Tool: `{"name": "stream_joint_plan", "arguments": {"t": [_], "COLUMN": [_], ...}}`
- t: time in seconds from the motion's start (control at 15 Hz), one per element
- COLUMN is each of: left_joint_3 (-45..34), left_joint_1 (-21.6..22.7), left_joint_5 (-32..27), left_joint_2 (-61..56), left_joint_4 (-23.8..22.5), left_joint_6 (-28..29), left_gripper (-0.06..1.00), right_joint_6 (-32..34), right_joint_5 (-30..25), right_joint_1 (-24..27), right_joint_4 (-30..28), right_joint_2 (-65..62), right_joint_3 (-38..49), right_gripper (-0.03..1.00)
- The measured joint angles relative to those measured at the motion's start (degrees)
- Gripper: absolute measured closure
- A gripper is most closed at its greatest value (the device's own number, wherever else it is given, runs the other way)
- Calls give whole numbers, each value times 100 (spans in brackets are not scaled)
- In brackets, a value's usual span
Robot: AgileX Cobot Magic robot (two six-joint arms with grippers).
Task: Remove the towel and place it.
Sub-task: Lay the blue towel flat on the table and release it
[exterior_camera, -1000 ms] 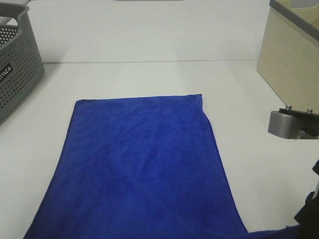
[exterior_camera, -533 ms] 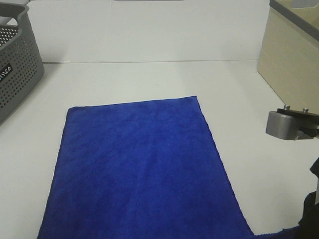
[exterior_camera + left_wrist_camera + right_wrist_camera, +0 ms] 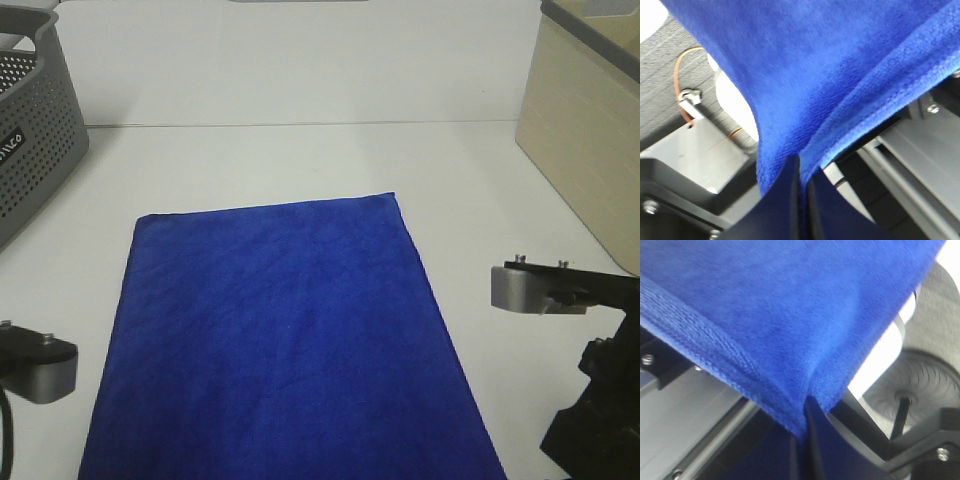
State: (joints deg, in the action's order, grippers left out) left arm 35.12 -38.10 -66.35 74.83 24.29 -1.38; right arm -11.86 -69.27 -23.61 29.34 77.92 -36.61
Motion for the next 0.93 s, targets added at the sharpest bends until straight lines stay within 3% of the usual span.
{"name": "stream_joint_plan", "arguments": {"t": [0.4,0.93], "left_joint_3": [1031,1679], "left_joint_1": [6,6], "left_joint_5": [-201,-275], "left_joint_2": [1730,2945], "left_joint_4": [-195,-178], "left_joint_6": [-848,-1071], "left_gripper": [94,94], "right_joint_6": [-63,-659], "right_joint_5": [11,29], "right_joint_1": [0,0], "right_joint_4": [-201,201], "right_joint_2": [1066,2108], "right_joint_3": [0,-11], "right_gripper": [95,95]}}
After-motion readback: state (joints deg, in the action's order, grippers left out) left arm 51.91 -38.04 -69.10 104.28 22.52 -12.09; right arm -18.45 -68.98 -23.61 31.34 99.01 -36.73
